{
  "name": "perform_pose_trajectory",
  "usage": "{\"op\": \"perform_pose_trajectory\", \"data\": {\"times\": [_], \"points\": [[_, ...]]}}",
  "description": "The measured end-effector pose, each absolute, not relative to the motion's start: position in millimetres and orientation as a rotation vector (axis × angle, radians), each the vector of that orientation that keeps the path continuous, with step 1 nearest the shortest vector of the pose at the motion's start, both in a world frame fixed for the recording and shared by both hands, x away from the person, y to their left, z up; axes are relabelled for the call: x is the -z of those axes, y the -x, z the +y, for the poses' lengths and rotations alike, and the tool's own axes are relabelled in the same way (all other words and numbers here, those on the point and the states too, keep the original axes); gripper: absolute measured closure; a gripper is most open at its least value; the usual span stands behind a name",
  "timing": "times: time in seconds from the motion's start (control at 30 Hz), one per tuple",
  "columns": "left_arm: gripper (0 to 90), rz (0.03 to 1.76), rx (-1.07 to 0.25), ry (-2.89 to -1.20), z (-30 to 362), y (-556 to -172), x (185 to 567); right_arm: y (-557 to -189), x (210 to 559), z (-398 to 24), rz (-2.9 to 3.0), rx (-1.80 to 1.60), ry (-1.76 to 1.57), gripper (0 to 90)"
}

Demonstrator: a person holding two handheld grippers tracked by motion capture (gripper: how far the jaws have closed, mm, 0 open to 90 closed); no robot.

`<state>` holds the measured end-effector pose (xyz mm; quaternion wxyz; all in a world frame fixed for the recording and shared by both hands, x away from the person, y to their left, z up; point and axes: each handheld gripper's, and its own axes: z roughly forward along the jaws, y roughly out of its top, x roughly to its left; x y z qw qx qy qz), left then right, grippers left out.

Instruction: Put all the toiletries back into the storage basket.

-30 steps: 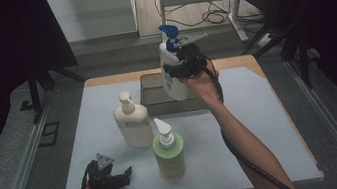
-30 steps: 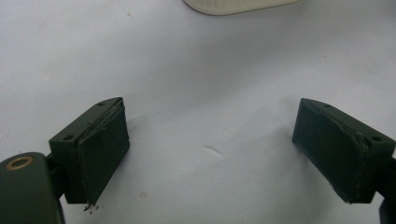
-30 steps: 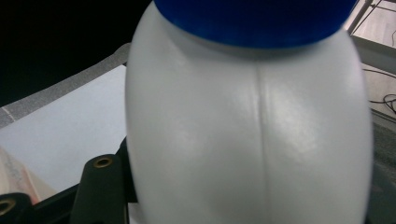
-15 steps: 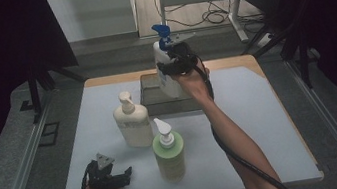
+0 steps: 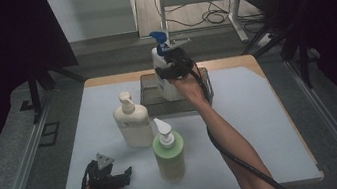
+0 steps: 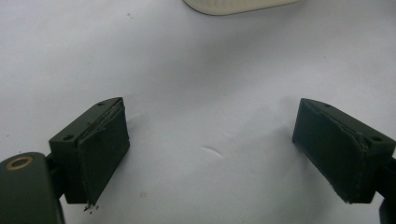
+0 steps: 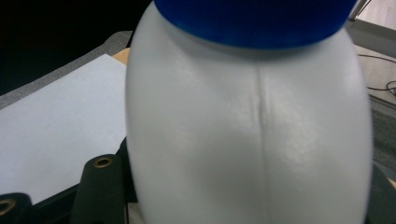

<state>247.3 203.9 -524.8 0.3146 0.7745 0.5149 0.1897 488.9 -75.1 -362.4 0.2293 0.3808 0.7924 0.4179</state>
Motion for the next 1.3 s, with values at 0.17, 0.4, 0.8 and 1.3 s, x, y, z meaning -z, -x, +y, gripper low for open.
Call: {"op": "perform_pose_trajectory", "data": {"times": [0.17, 0.4, 0.8, 1.3], "points": [[10.3, 1.358, -0.5, -2.043, 203.9, -247.2, 524.7, -487.2, 368.2, -74.0, 2.198, -1.147, -1.047, 38.6], [10.3, 1.357, -0.501, -2.042, 203.9, -247.2, 524.8, -484.3, 372.9, -74.8, 2.216, -1.147, -1.055, 38.6], [10.3, 1.357, -0.501, -2.042, 203.9, -247.2, 524.8, -482.5, 386.6, -76.5, 2.236, -1.126, -1.069, 38.6], [10.3, 1.356, -0.501, -2.041, 203.9, -247.3, 524.9, -483.9, 399.7, -74.4, 2.256, -1.101, -1.085, 38.2]]}}
